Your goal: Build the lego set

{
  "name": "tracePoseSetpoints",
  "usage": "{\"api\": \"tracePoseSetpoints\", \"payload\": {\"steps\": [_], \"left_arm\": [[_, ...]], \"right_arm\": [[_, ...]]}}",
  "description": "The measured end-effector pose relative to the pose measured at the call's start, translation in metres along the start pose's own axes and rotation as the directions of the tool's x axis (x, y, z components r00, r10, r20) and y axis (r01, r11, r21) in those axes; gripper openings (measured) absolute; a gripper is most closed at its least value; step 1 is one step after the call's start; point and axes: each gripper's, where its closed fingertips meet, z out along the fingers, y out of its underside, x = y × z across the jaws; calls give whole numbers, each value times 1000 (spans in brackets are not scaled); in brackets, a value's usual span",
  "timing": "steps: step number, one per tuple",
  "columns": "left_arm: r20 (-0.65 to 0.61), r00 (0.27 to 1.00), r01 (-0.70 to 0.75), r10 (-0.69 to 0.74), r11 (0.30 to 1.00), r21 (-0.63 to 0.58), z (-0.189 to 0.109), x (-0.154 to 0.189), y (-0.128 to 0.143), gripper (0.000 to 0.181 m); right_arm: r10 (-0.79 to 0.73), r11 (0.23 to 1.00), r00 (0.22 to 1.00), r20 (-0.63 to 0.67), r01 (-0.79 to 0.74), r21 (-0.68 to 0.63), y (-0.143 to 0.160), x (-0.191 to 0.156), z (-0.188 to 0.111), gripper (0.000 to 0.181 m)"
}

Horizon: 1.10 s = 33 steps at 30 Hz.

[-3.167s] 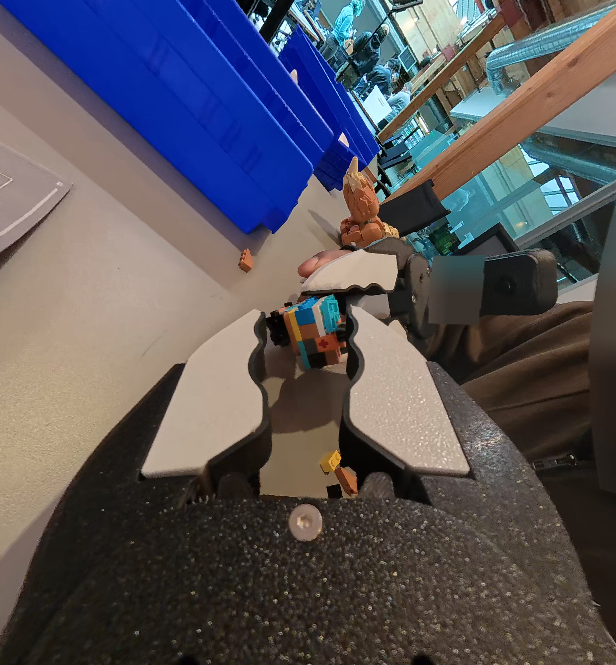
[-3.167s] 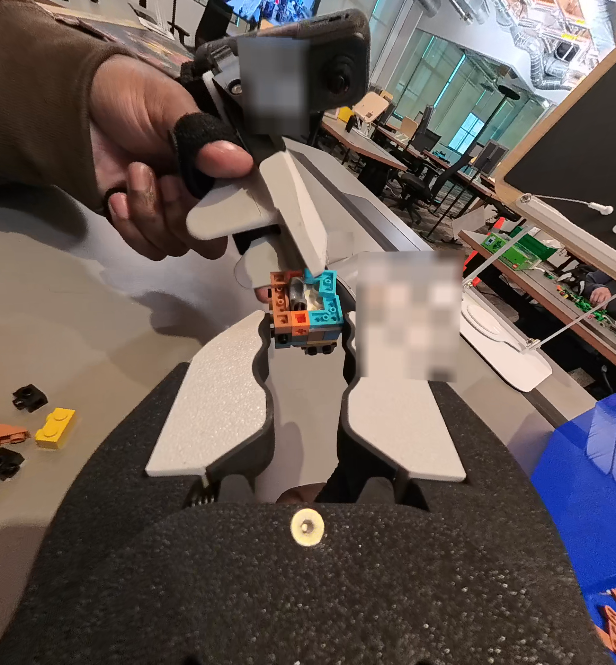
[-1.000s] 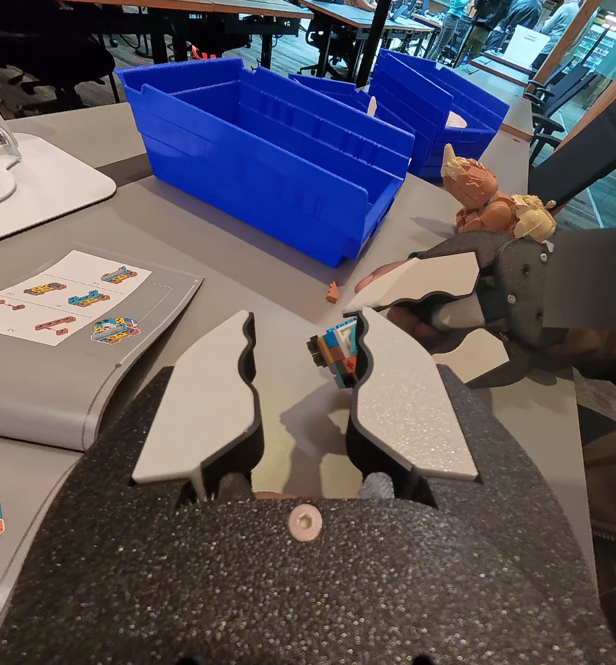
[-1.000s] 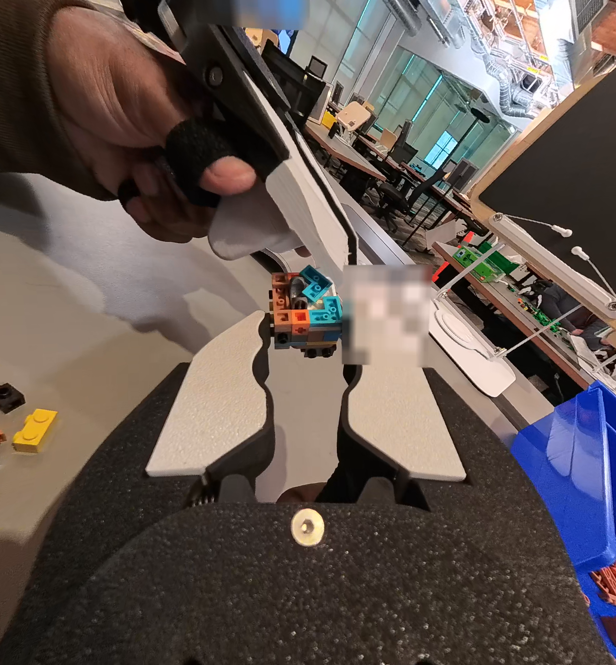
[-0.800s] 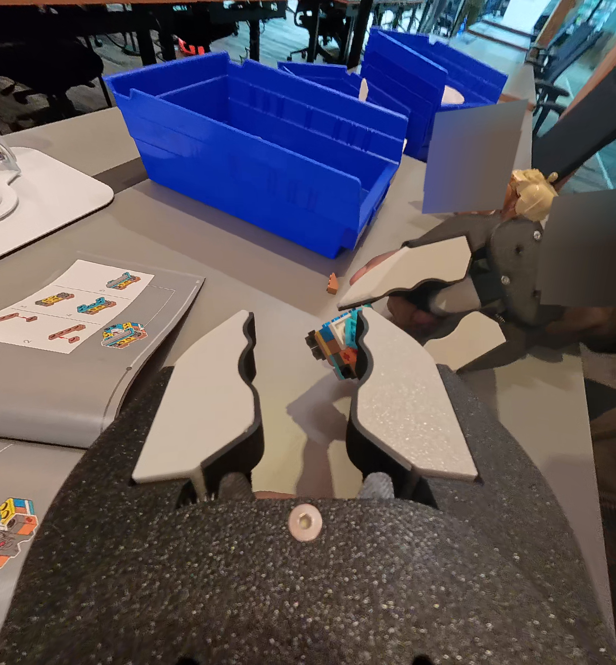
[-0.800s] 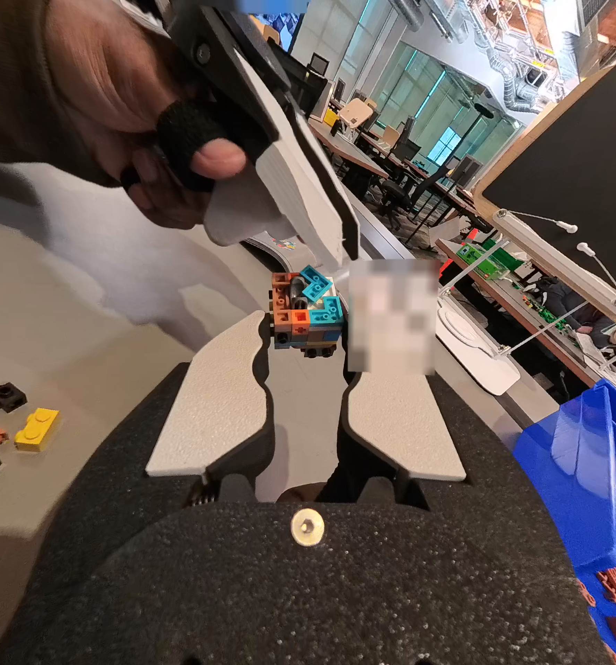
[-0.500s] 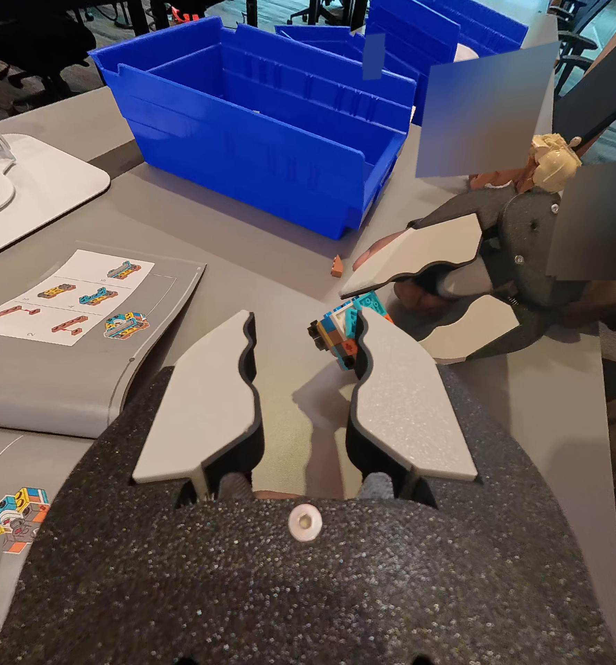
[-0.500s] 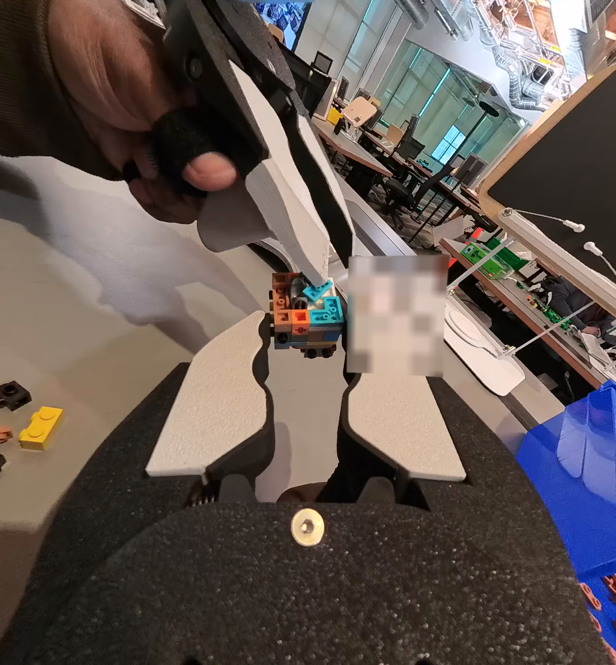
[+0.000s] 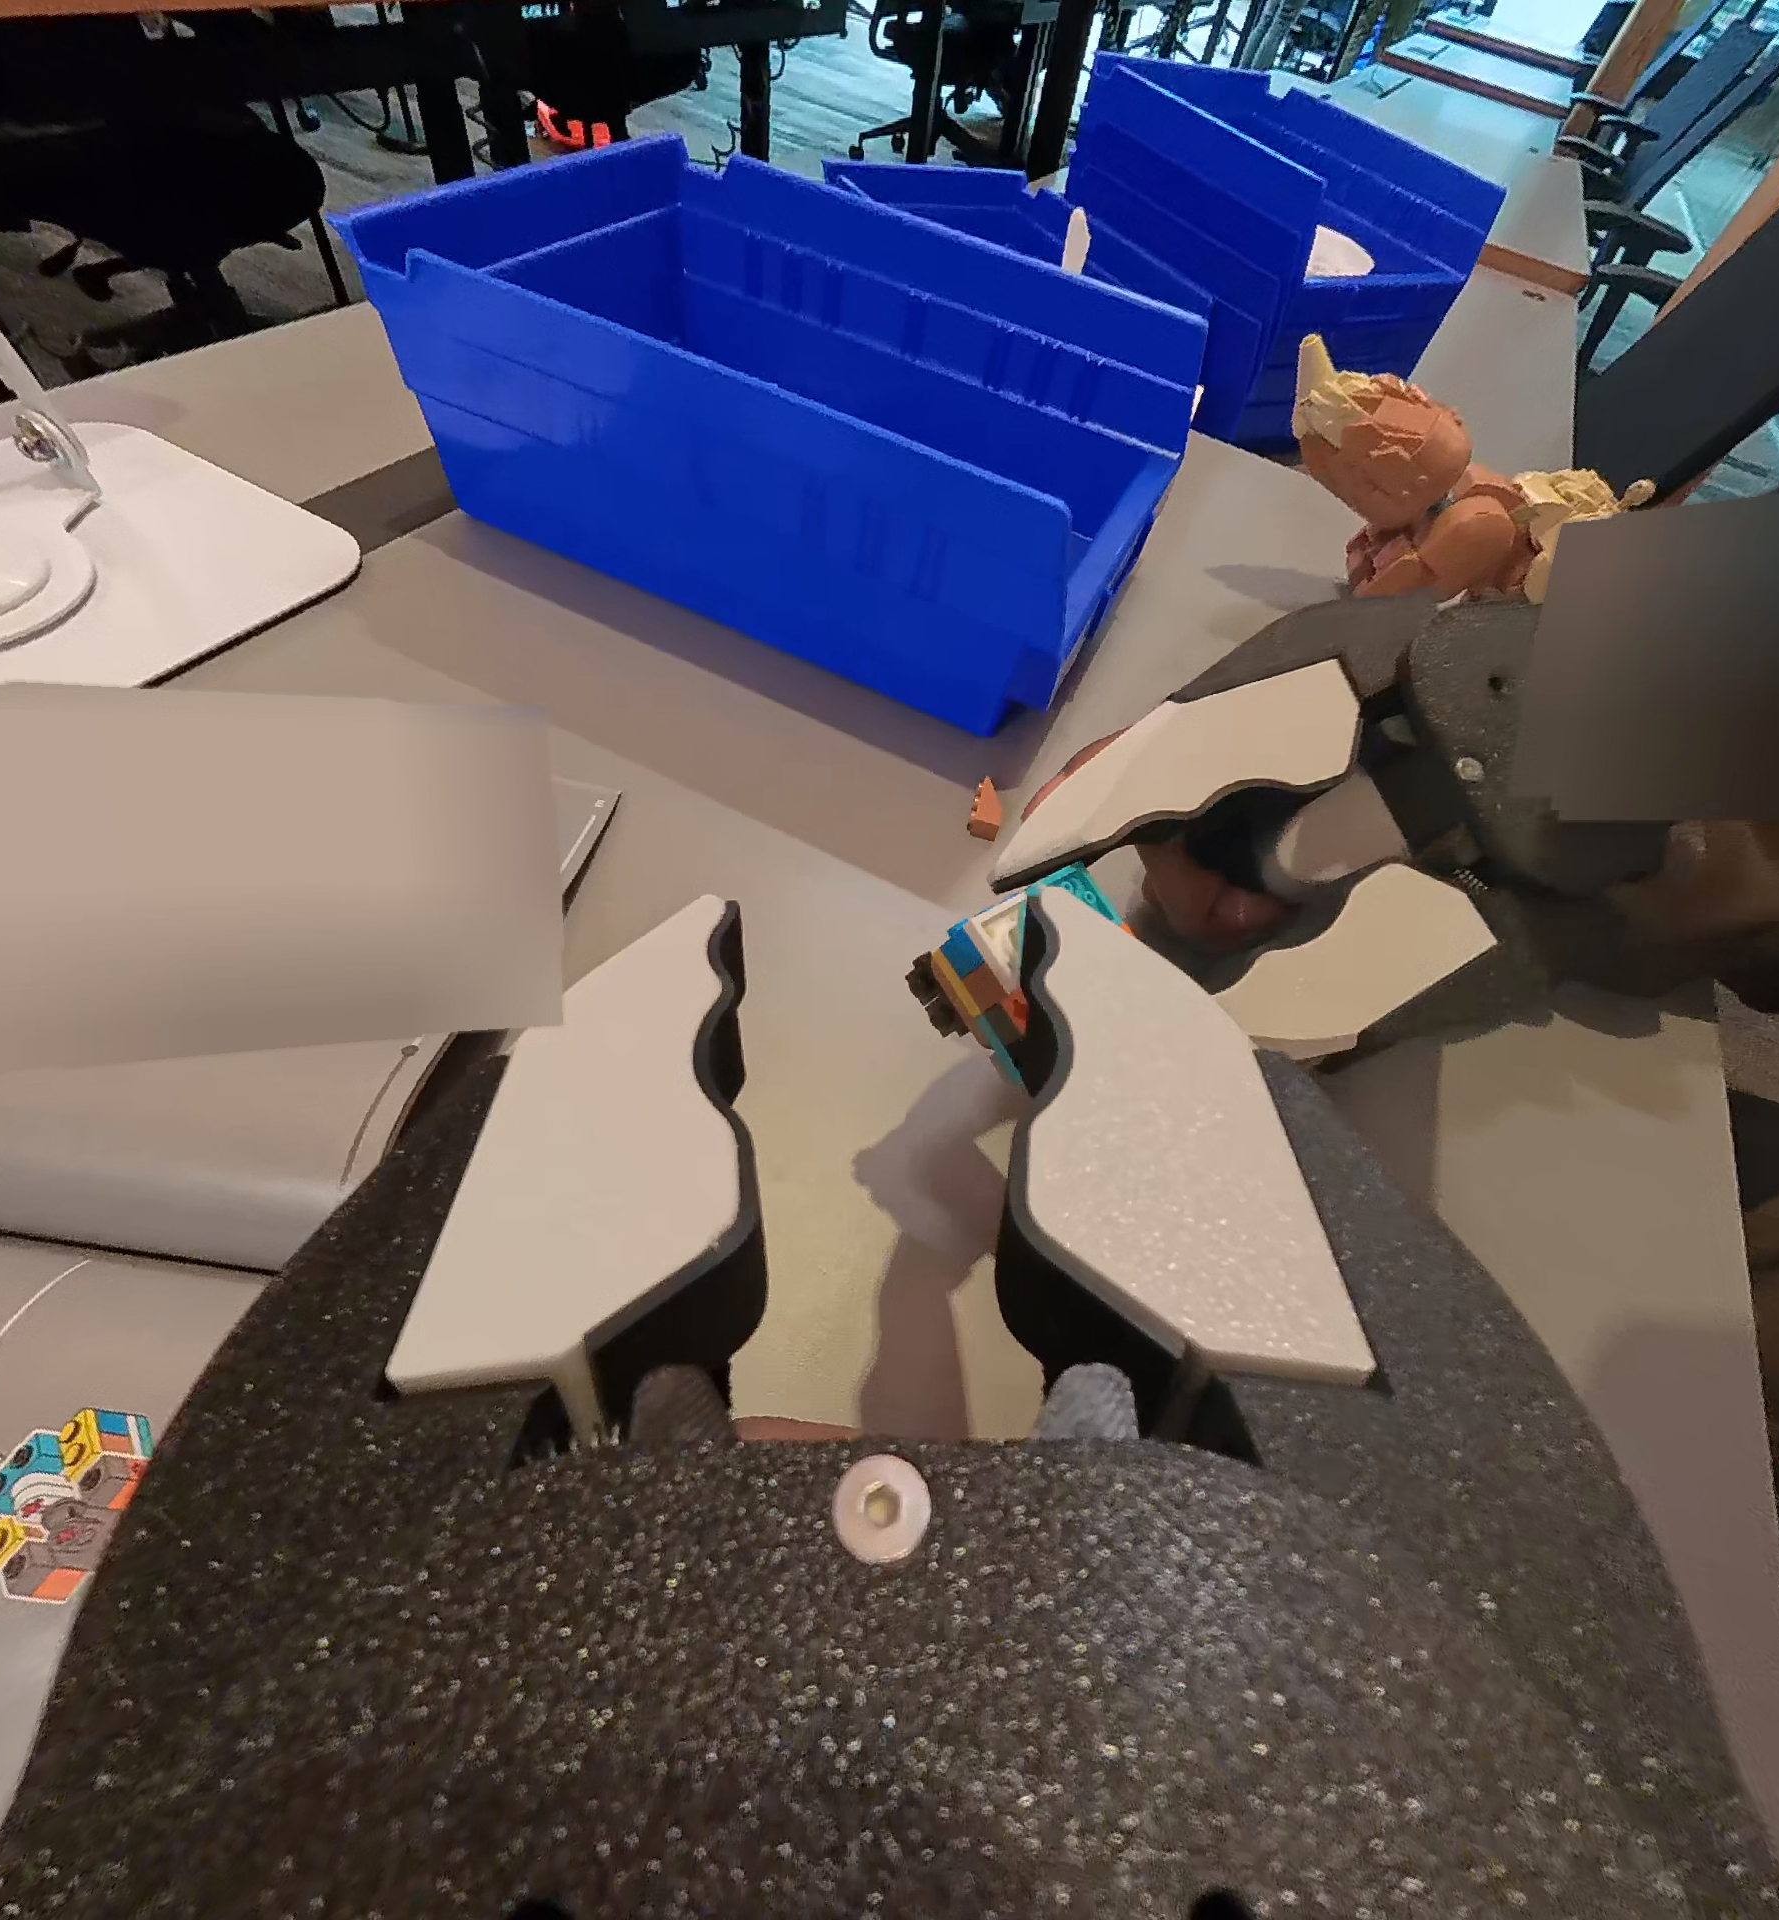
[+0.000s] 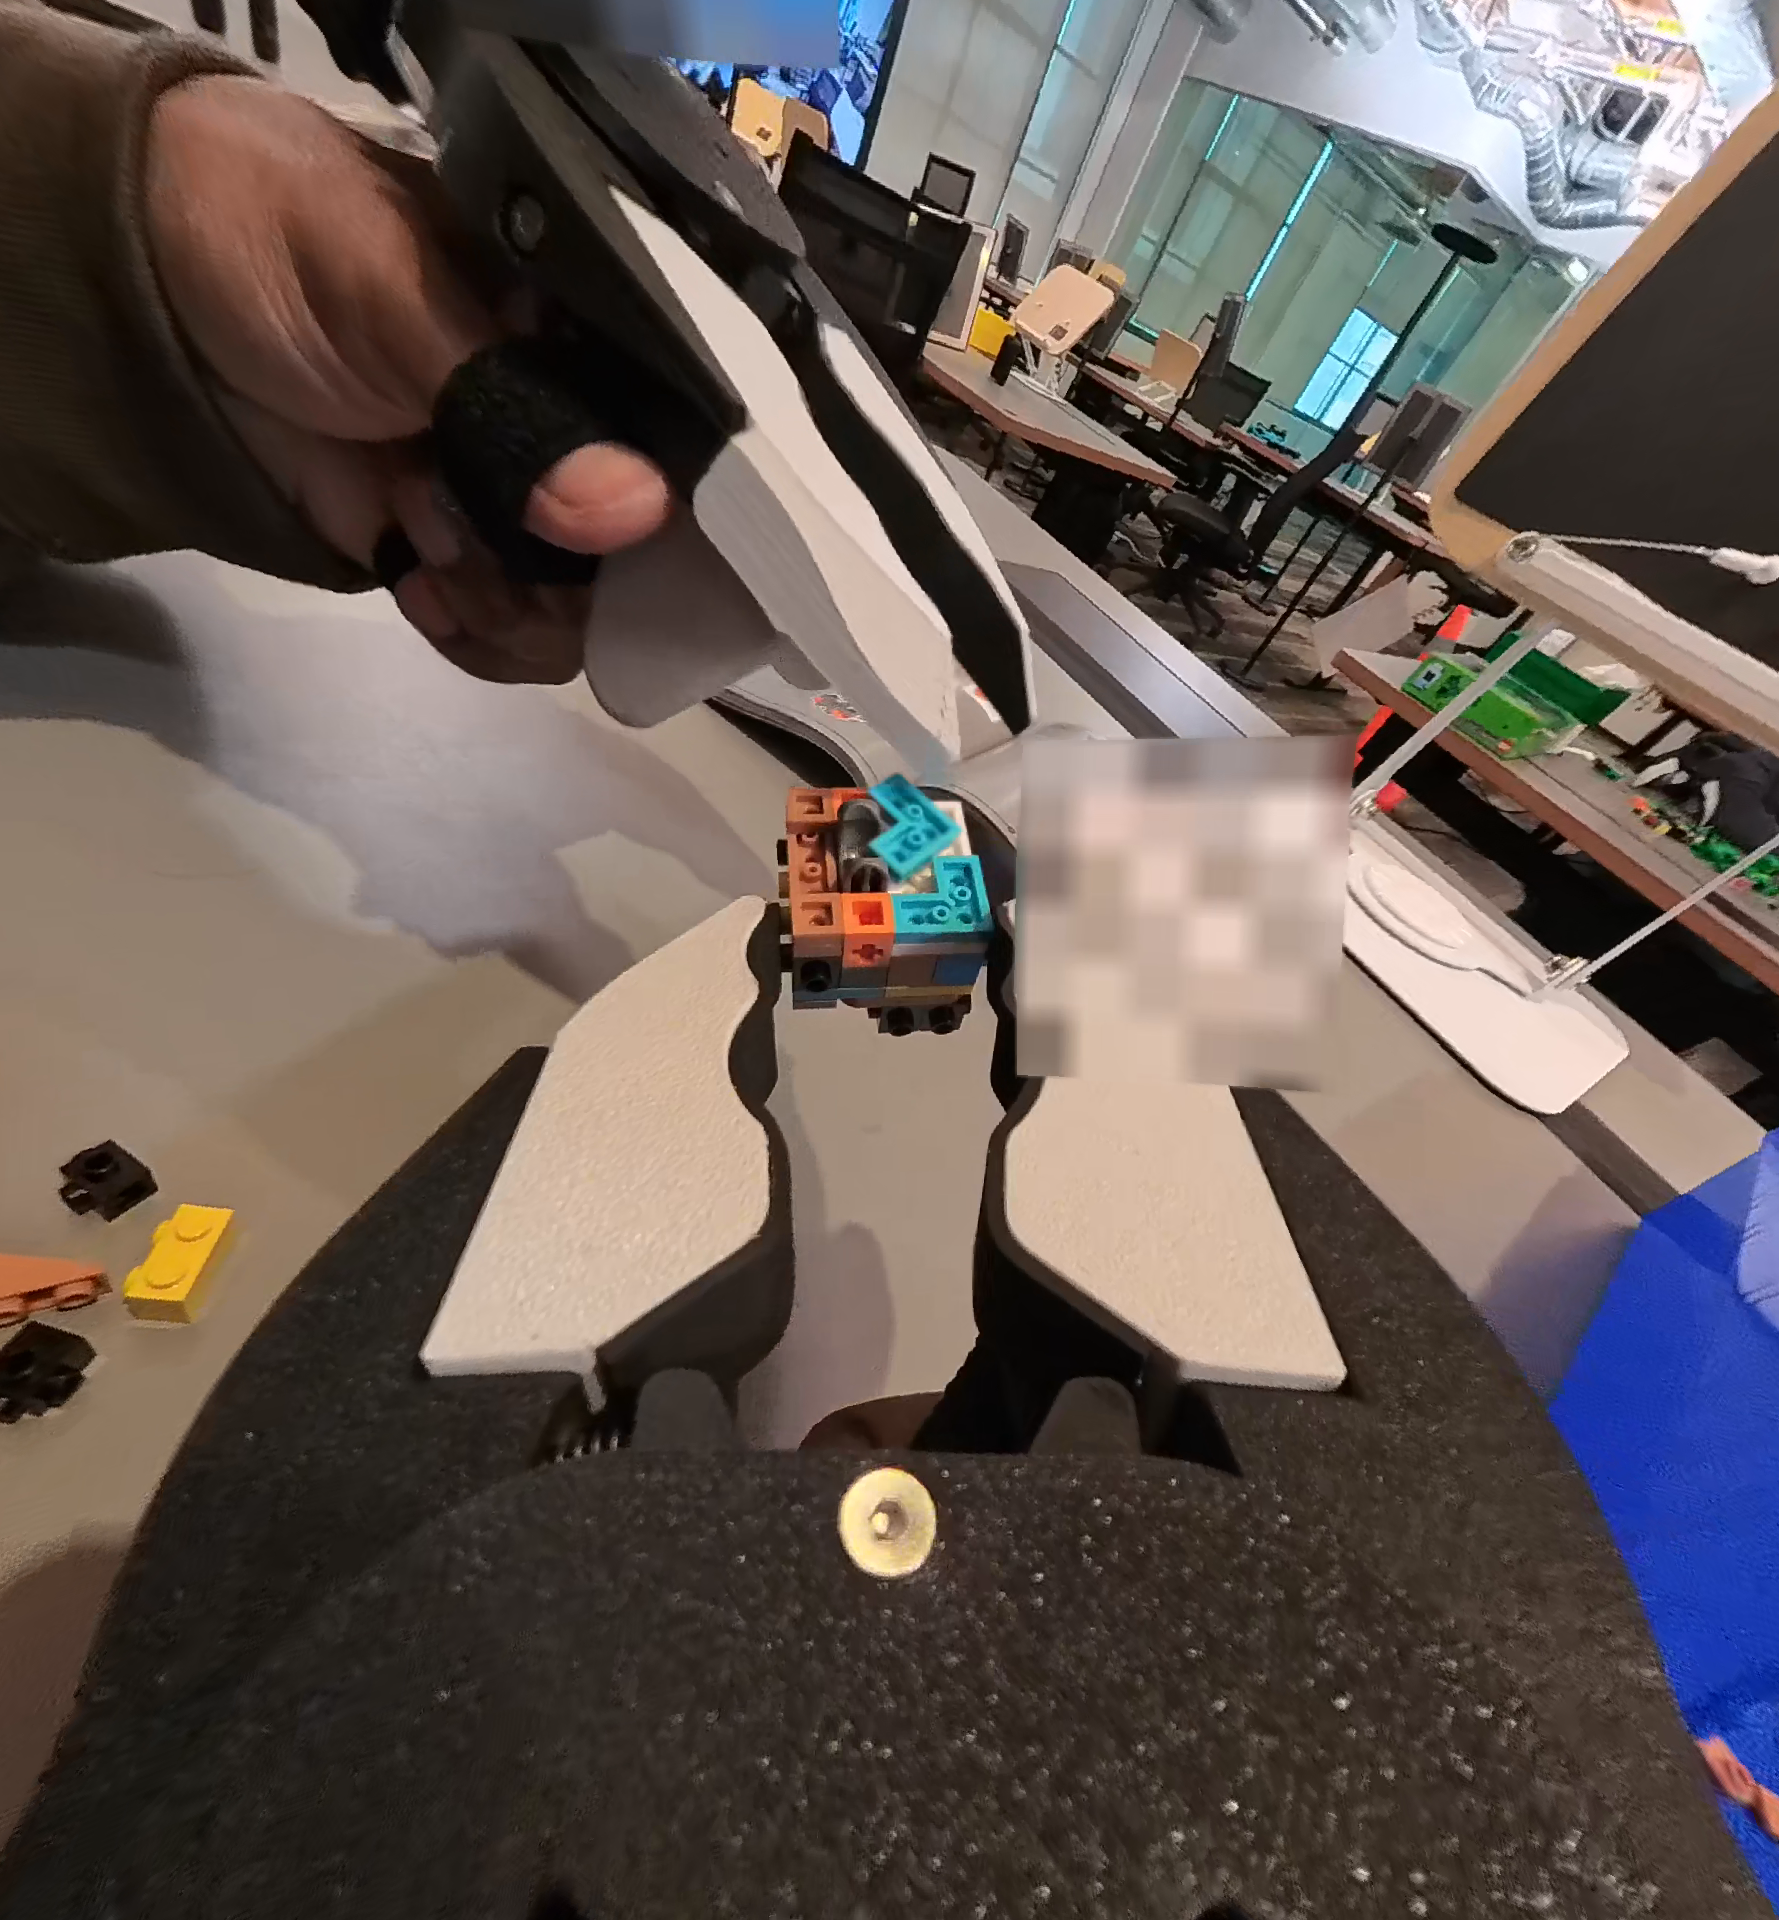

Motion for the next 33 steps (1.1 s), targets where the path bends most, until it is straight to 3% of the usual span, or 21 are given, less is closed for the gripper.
{"api": "tracePoseSetpoints", "payload": {"steps": [11, 17, 23, 33], "left_arm": [[-167, 964, -203, 208, 978, 46, -12, 22, 1, 35], [-351, 843, -368, 407, 913, 176, -32, 48, 10, 35], [-507, 786, -264, 354, 934, 242, -51, 58, 11, 27], [-644, 683, -288, 344, 938, 195, -51, 84, 33, 24]], "right_arm": [[100, 995, 989, 107, -101, 2, 1, -9, 0, 38], [90, 995, 958, 272, -101, 25, -5, -34, -4, 38], [41, 994, 911, 410, -79, 75, -13, -57, -14, 38], [-14, 992, 861, 508, -52, 114, -17, -76, -24, 38]]}}
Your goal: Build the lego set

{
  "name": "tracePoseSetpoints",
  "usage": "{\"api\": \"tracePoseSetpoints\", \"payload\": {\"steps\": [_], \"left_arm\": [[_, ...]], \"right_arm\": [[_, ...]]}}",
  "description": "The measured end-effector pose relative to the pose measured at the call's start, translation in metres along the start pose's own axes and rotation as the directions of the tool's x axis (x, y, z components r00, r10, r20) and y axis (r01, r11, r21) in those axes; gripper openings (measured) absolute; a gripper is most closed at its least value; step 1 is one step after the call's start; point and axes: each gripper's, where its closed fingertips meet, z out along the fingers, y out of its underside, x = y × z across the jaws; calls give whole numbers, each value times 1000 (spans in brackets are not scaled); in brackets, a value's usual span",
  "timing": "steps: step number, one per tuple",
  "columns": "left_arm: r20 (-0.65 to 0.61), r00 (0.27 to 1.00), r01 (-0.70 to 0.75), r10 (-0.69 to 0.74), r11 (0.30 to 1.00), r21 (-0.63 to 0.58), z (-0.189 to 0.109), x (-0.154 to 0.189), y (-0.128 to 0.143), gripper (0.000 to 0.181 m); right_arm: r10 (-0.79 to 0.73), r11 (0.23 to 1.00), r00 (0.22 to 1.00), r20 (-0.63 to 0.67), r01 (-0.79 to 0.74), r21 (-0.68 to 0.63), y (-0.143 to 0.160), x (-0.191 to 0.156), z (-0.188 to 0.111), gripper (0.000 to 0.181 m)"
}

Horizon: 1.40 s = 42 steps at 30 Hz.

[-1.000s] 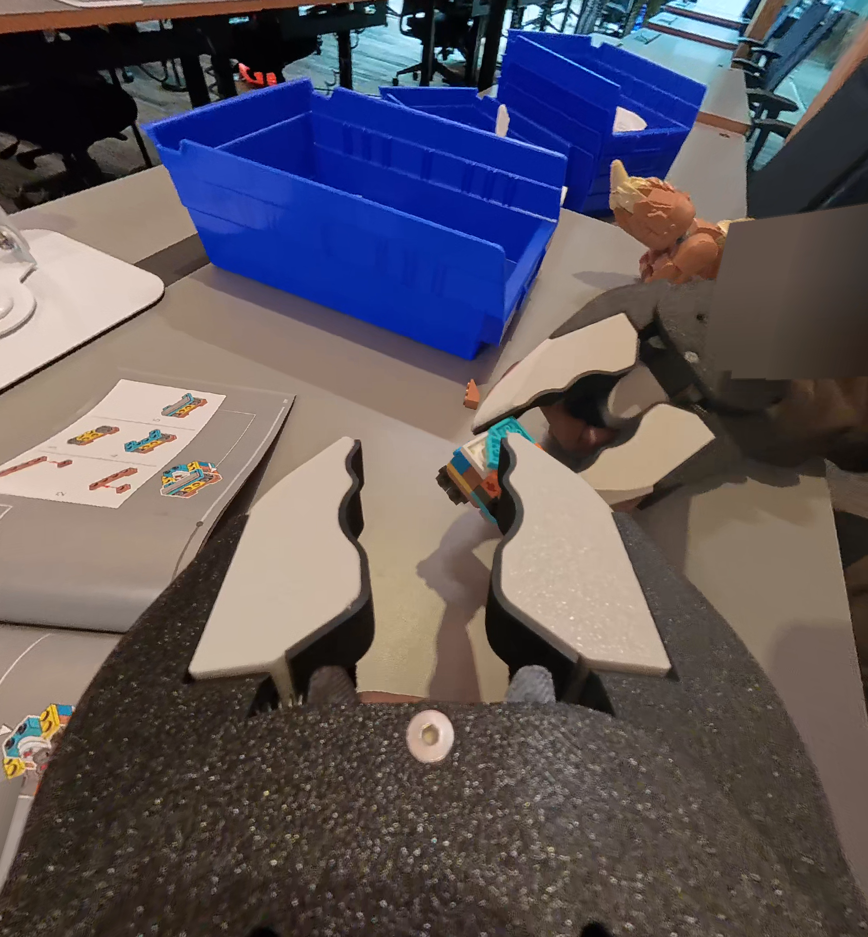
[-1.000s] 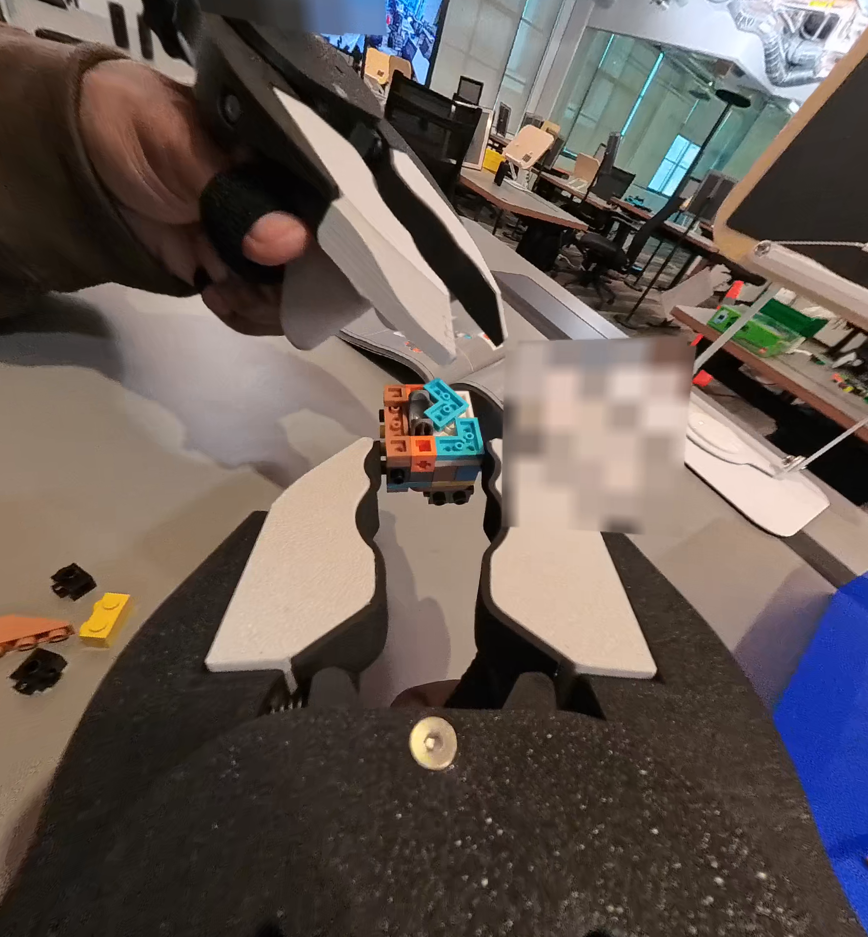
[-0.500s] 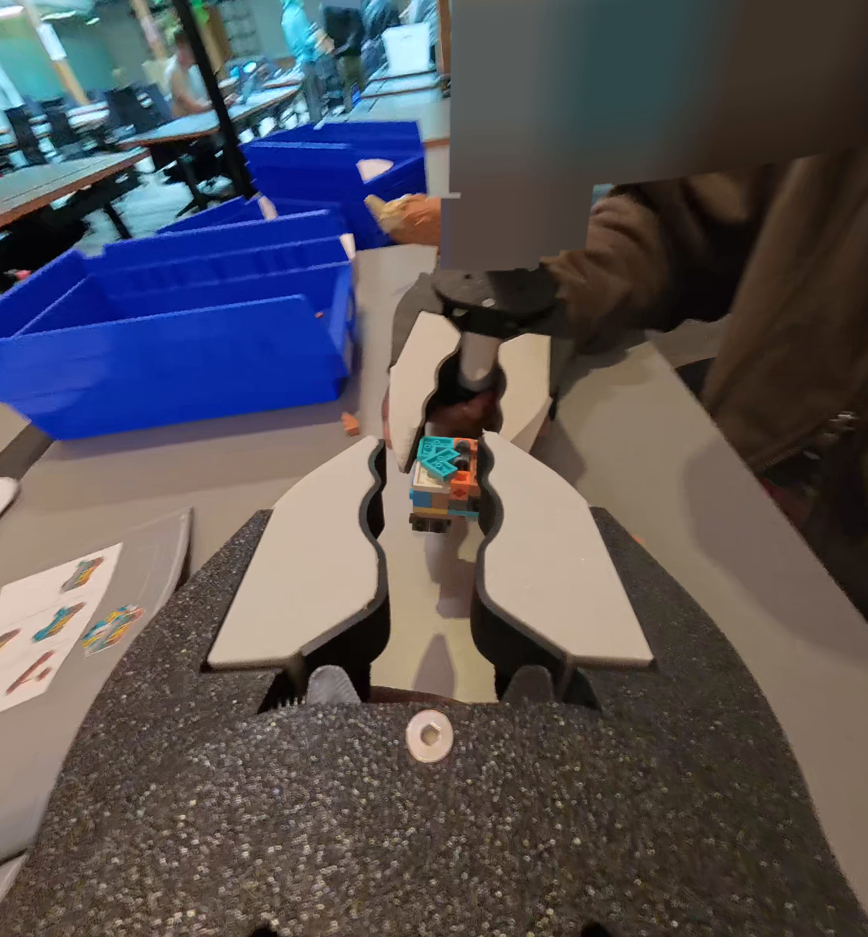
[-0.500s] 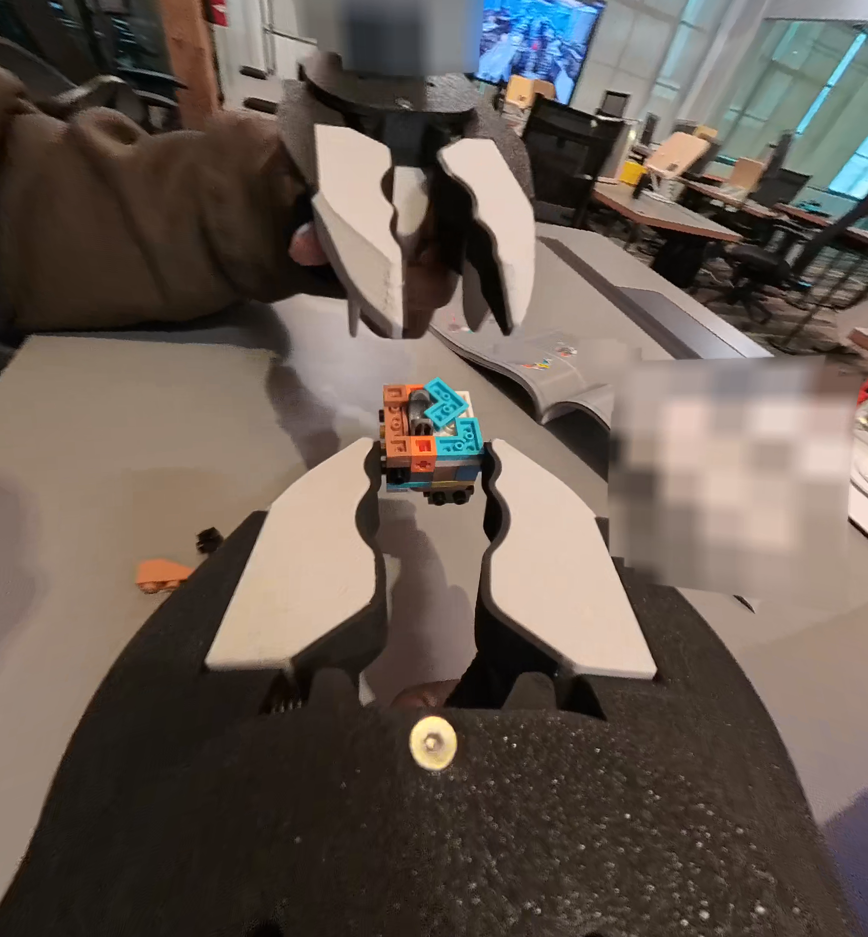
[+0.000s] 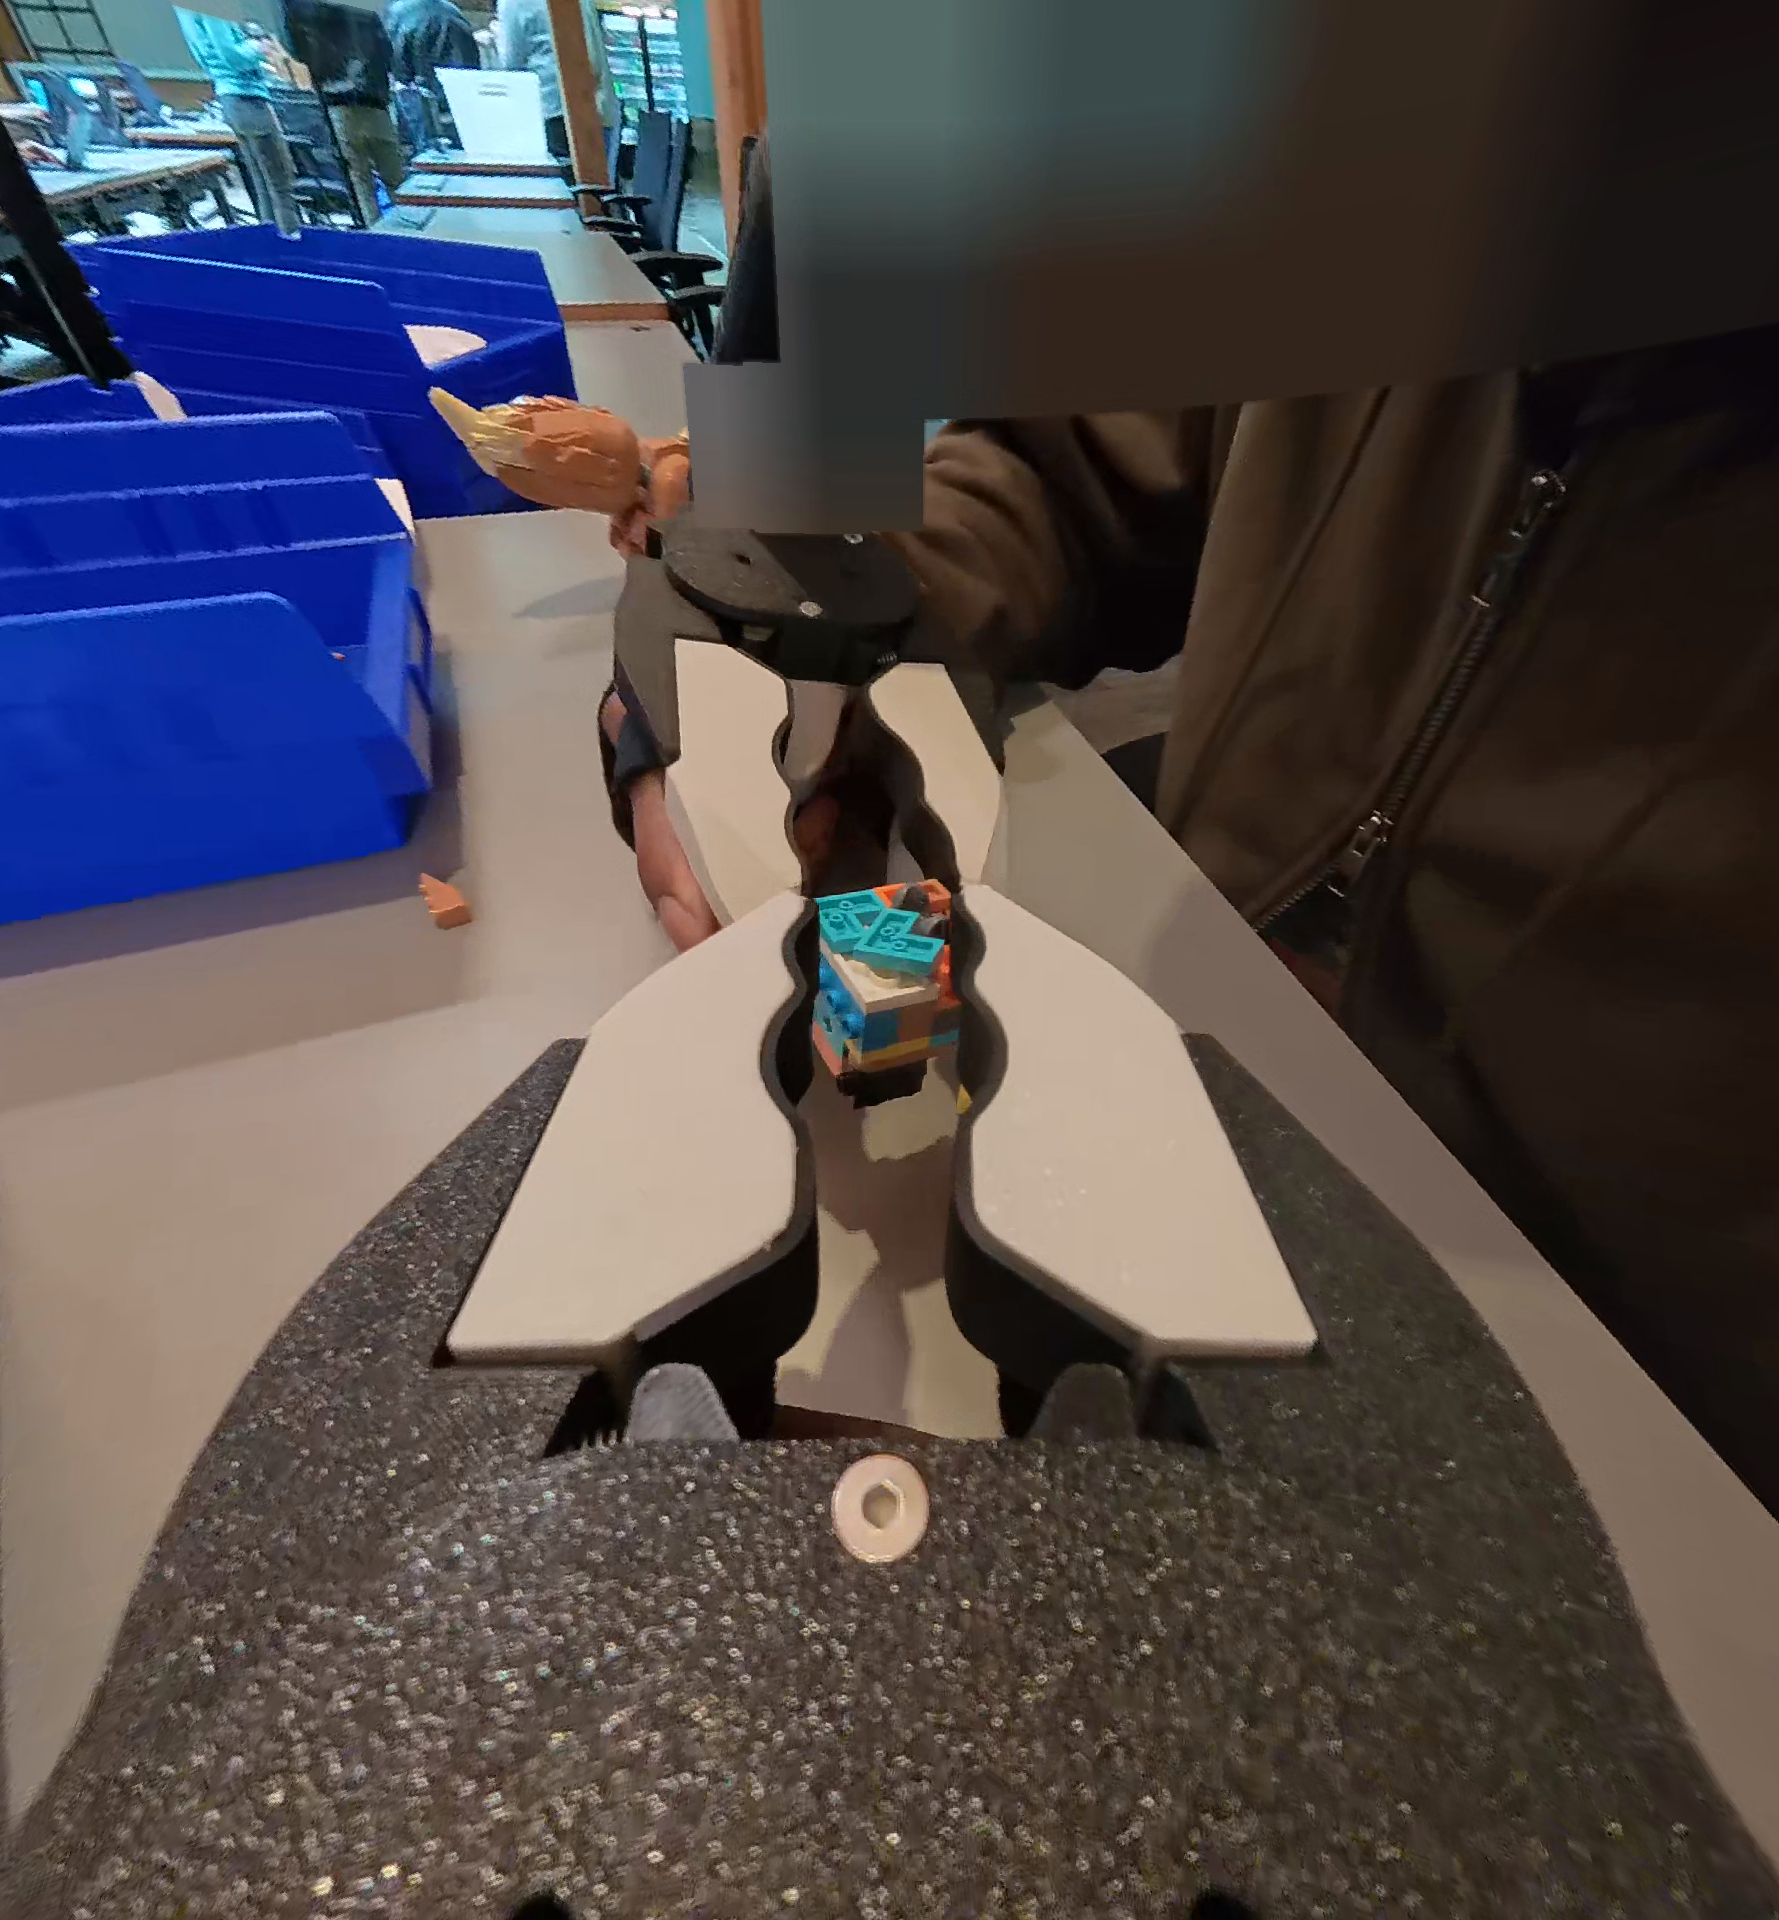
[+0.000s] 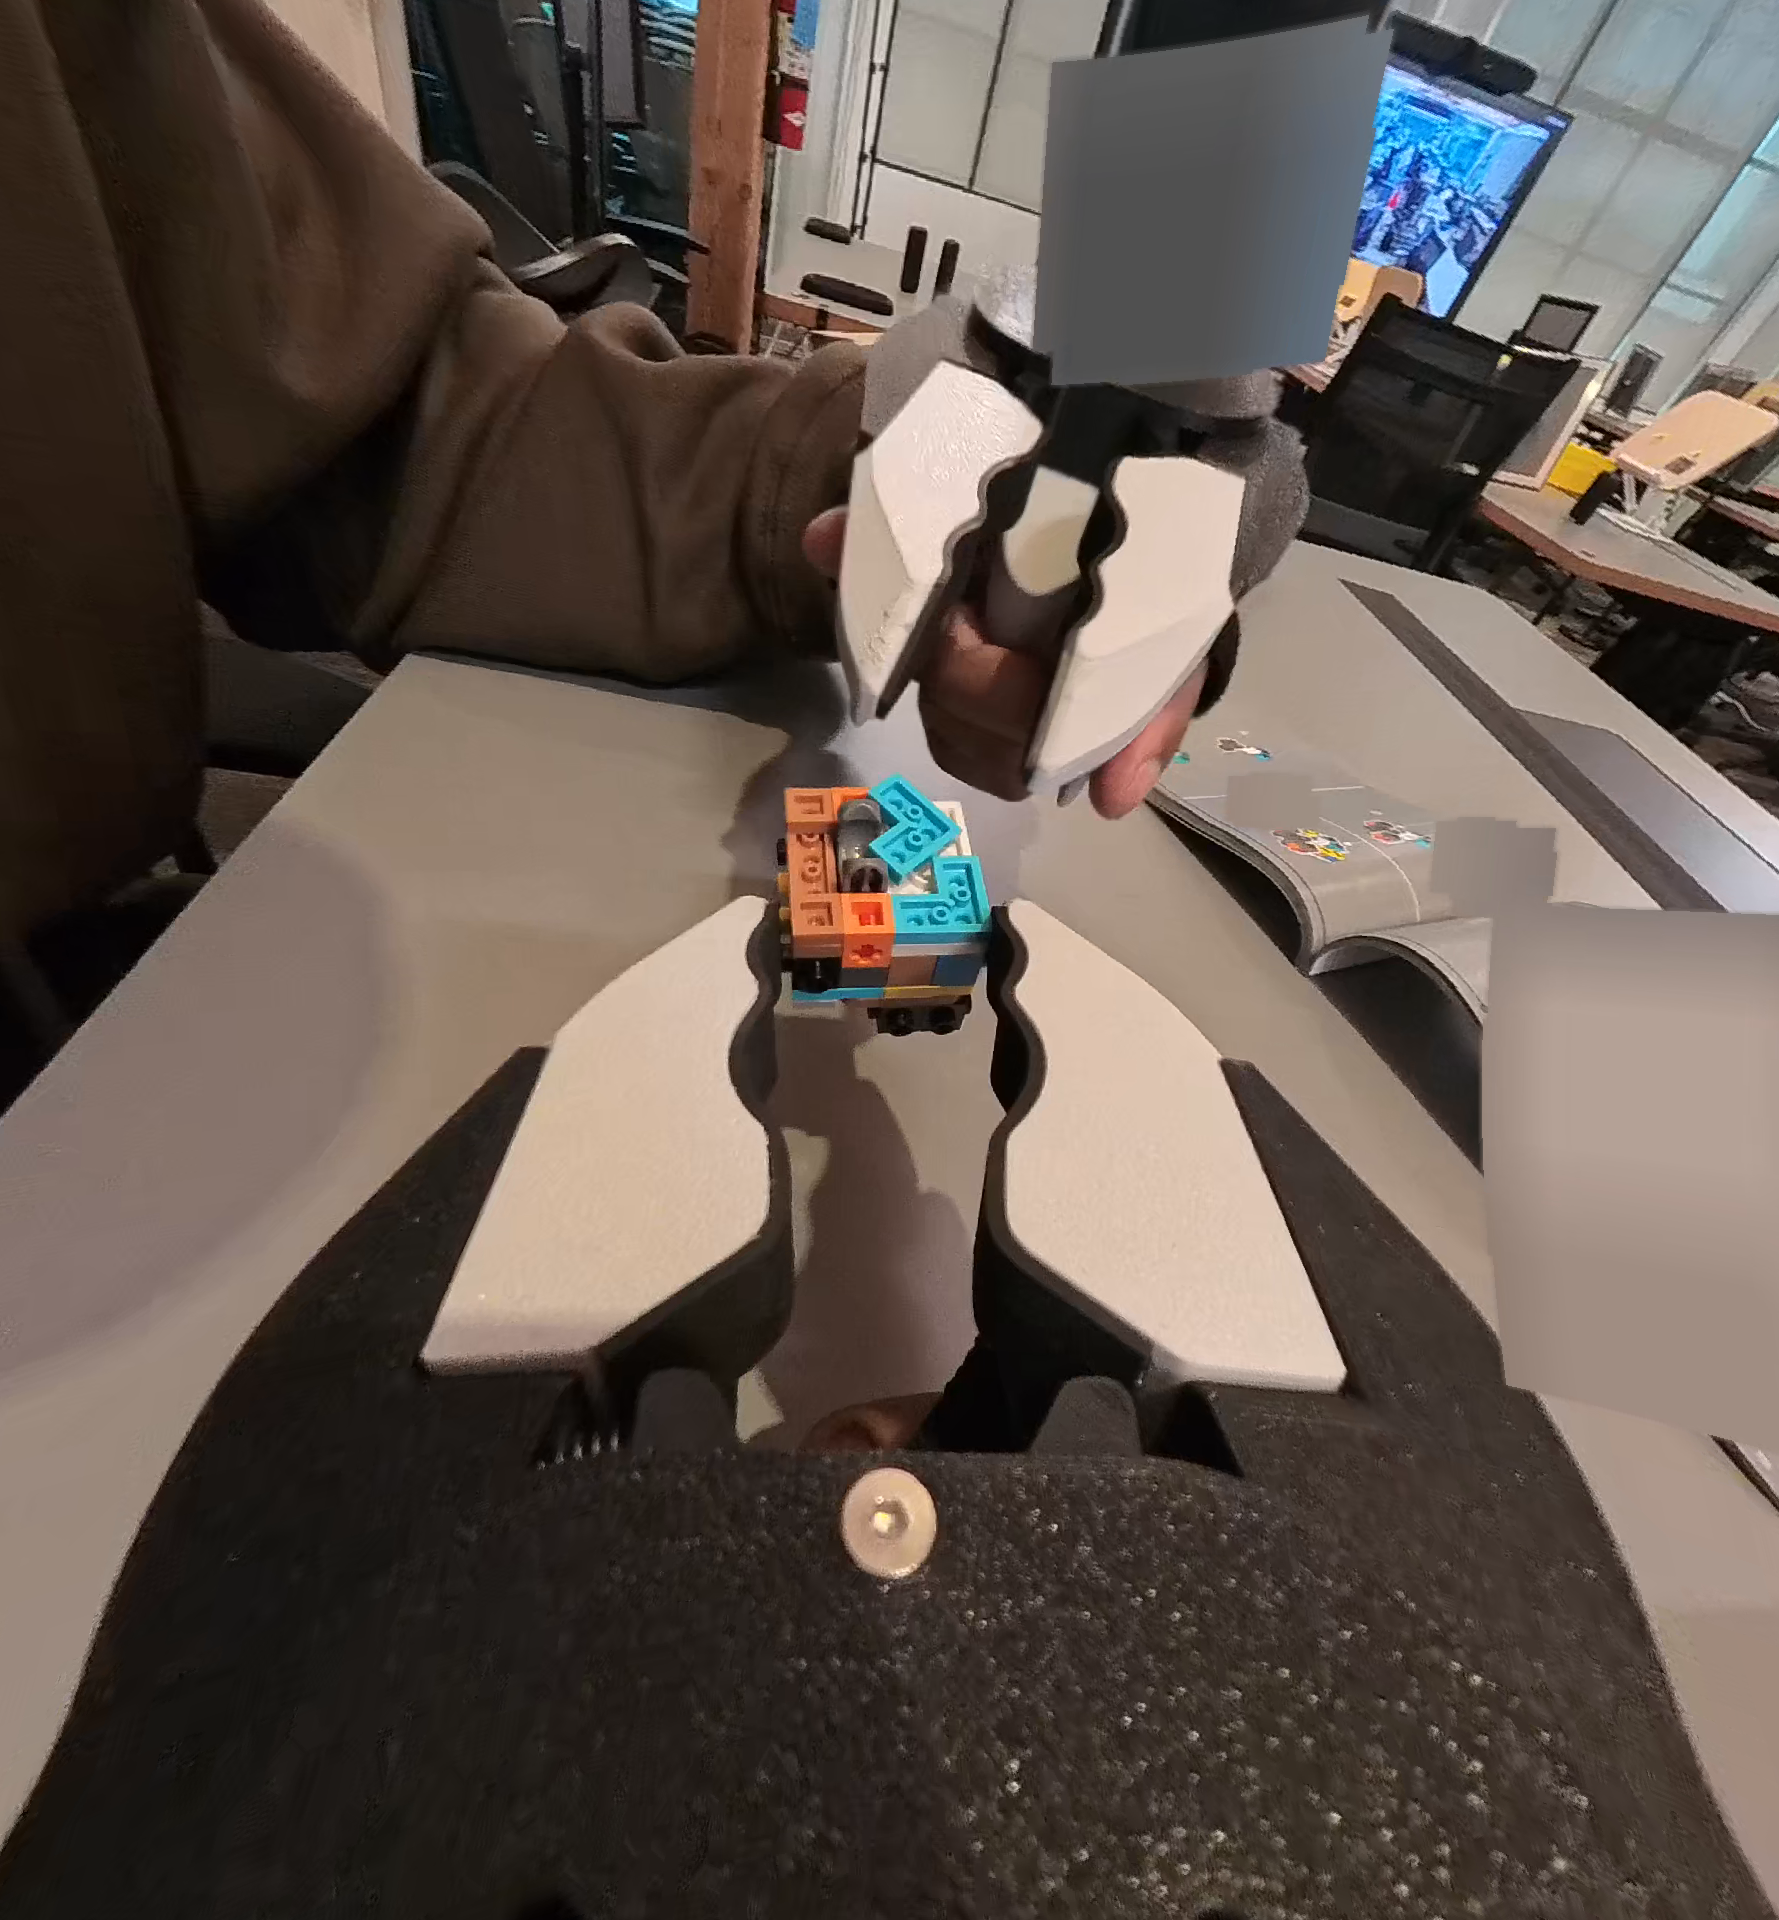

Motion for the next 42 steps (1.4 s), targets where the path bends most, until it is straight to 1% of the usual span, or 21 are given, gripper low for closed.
{"api": "tracePoseSetpoints", "payload": {"steps": [8, 14, 19, 24, 28, 33, 42], "left_arm": [[-62, 998, 18, -20, 999, -35, 6, 8, 9, 20], [-73, 997, 25, -29, 998, -63, 8, 9, 14, 18], [-55, 998, 16, -20, 998, -66, 8, 7, 13, 17], [-1, 1000, 17, -18, 999, -49, 4, -2, 10, 17], [81, 996, 30, -29, 999, -15, 0, -16, 4, 17], [185, 981, 61, -58, 998, -11, -2, -33, 2, 17], [258, 962, 97, -89, 995, -20, -3, -44, 0, 17]], "right_arm": [[-20, 1000, 999, 35, 20, -2, 0, -8, 1, 38], [-21, 1000, 999, 33, 21, -4, 0, -7, 1, 38], [-20, 1000, 1000, 21, 21, -5, 1, -5, 1, 38], [-19, 1000, 999, -31, 19, -4, 0, 4, -1, 38], [-10, 1000, 993, -116, 9, -11, 2, 19, -3, 38], [5, 1000, 981, -193, -8, -14, 3, 33, -7, 38], [18, 1000, 970, -242, -22, -12, 3, 41, -9, 38]]}}
